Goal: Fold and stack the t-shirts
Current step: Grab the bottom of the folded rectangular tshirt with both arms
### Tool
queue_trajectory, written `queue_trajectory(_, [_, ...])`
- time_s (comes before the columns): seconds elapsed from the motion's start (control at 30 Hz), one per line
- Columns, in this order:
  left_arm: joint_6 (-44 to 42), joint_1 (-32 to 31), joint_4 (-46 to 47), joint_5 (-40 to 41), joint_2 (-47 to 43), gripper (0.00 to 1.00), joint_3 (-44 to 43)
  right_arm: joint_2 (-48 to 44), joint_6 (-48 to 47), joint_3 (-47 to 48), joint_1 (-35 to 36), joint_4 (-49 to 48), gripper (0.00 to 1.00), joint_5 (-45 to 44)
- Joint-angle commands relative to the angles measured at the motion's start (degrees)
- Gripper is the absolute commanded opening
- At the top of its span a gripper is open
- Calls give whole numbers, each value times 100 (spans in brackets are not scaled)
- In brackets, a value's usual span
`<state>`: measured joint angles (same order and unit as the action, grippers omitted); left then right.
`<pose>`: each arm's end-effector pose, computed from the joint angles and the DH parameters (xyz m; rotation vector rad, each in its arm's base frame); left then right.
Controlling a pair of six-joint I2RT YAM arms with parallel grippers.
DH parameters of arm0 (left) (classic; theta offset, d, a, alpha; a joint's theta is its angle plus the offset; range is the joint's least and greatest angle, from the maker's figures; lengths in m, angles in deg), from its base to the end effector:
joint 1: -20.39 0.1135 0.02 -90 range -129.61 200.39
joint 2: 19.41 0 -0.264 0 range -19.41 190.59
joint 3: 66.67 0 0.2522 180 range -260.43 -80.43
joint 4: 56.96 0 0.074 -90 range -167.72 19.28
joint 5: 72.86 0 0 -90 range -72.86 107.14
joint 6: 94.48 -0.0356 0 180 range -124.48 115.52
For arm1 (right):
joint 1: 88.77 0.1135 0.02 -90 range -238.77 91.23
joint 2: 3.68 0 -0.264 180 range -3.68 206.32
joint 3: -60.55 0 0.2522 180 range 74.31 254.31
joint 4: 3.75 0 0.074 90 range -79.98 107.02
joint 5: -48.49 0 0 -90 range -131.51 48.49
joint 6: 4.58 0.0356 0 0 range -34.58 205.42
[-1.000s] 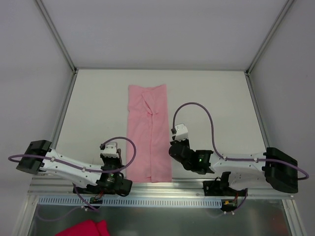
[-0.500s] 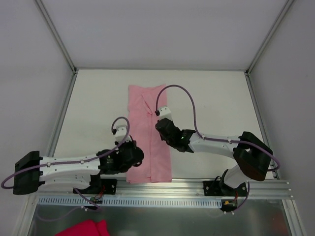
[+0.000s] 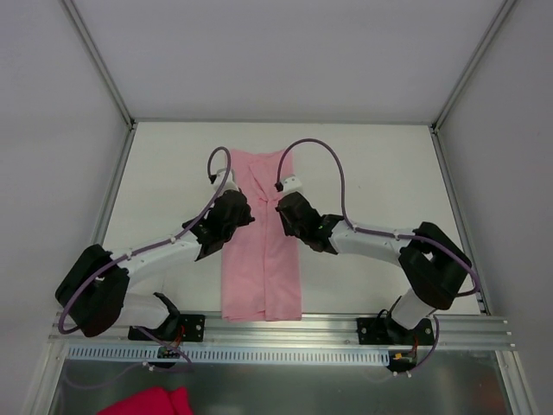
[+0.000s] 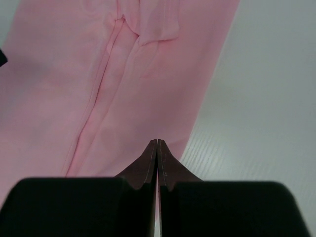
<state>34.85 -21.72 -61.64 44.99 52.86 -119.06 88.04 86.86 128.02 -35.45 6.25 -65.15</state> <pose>0.2135 -0.1705 0.2354 -0.2632 1.9566 -0.4508 0.2181 0.2690 0.2138 -0.7102 1.9920 0.1207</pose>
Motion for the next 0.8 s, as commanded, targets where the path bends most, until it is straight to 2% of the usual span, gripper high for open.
queue_trajectory(0.0, [-268, 272, 462, -623, 445, 0, -259, 240, -99, -45, -120, -317, 1, 464])
queue_trajectory(0.17, [-268, 554, 437, -755, 770, 0, -417, 767, -275, 218, -234, -335, 1, 667])
queue_trajectory(0.43, [-251, 1248, 384, -1457, 1895, 0, -1215, 1365, -538, 798, -489, -221, 1, 1001])
queue_trajectory(0.53, [-242, 1459, 410, -1721, 2308, 0, -1410, 1340, -583, 737, -516, -273, 1, 1010])
queue_trajectory(0.77, [-251, 1618, -108, -2196, 3354, 0, -2464, 1005, -662, 632, -524, -212, 1, 887])
